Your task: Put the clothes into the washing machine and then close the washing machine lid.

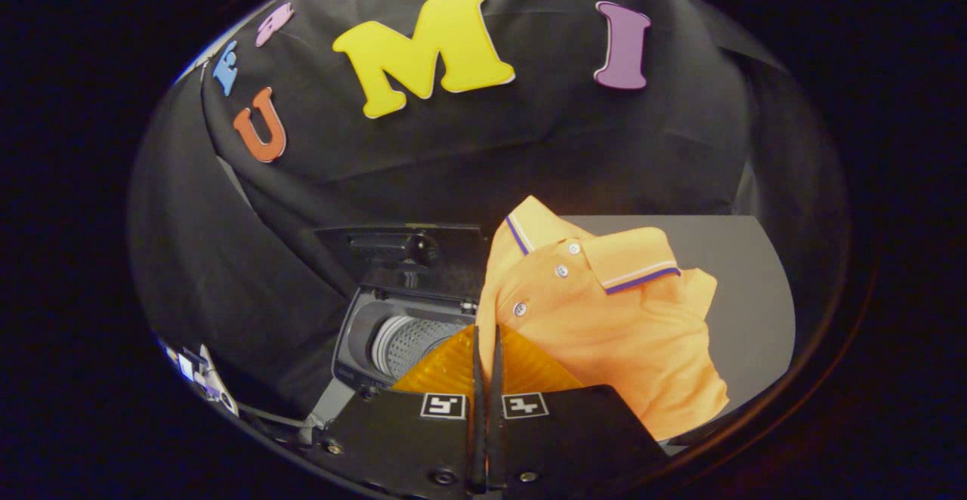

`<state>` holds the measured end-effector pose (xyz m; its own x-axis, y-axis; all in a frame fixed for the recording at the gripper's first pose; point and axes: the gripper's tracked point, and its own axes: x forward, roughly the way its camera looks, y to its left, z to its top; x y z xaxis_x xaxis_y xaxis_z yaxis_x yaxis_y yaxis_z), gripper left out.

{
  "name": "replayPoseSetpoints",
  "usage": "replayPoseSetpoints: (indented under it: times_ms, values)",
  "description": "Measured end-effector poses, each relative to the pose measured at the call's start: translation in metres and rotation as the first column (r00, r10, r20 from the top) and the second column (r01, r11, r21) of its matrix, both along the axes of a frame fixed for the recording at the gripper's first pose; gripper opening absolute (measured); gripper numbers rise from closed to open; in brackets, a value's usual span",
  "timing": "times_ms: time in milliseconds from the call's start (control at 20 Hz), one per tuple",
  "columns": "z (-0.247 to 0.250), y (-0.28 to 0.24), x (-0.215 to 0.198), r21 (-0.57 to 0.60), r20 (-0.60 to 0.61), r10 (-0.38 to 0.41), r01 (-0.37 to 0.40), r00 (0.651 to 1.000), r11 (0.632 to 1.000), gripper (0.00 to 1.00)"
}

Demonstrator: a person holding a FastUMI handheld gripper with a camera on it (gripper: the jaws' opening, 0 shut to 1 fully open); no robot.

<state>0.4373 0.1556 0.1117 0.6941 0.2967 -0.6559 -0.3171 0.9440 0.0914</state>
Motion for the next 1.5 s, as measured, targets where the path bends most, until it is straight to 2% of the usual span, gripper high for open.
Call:
replayPoseSetpoints:
  times_ms: [750, 1250, 1500]
  values:
    - [0.001, 0.124, -0.008, 0.005, 0.0, 0.185, -0.185, 0.983, 0.983, 0.04]
    - [-0.041, 0.187, -0.015, 0.004, -0.069, 0.265, -0.265, 0.962, 0.964, 0.05]
    - [-0.068, 0.206, -0.012, -0.024, -0.099, 0.277, -0.281, 0.956, 0.96, 0.04]
